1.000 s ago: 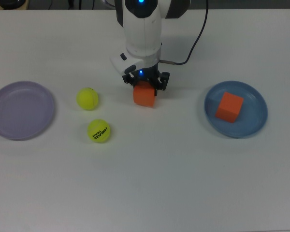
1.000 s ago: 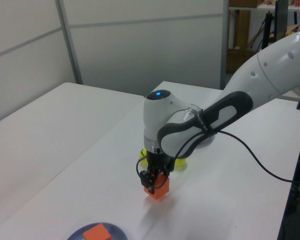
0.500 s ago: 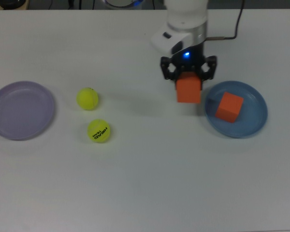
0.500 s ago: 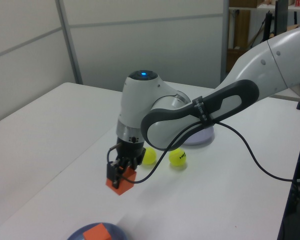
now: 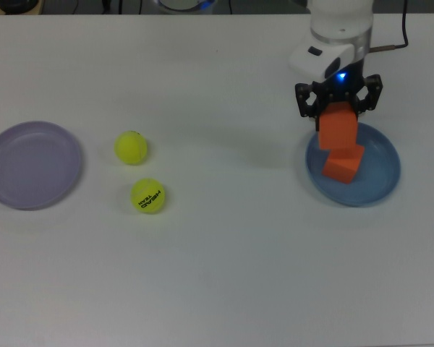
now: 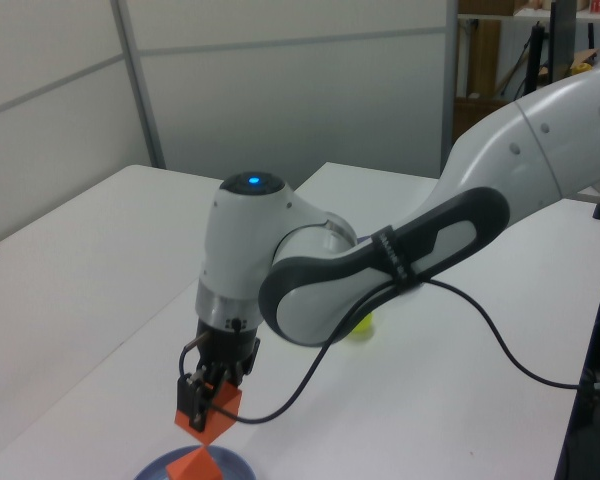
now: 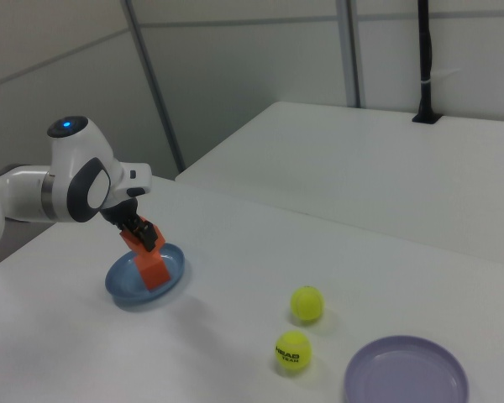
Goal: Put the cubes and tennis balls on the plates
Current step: 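Stack the cube on the cube on the blue plate, release, then move the gripper to a yellow tennis ball and lower, then grasp the tennis ball and place it on the lavender plate, then move the gripper to the other tennis ball and grasp it, then carry the ball to the lavender plate and release it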
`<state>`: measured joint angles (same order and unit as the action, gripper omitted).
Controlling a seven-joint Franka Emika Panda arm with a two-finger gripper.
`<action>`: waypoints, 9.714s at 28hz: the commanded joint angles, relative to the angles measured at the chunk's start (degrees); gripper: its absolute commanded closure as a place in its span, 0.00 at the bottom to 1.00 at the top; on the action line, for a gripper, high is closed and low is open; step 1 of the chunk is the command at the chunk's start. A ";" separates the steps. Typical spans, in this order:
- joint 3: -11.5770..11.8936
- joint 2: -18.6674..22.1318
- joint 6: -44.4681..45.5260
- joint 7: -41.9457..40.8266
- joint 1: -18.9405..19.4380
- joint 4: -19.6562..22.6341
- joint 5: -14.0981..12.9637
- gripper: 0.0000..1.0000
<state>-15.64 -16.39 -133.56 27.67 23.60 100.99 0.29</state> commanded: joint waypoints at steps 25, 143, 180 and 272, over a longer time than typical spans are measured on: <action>-2.12 -8.48 -1.26 6.34 1.18 -4.40 5.60 0.06; 41.65 -5.66 1.46 -39.36 -10.68 -0.26 -20.59 1.00; 31.90 -6.90 8.49 -36.81 -8.93 -7.22 -24.55 0.00; 42.09 -8.49 9.19 -40.68 -13.24 -6.25 -24.37 0.00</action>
<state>26.14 -28.43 -128.67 -12.70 7.92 93.97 -23.58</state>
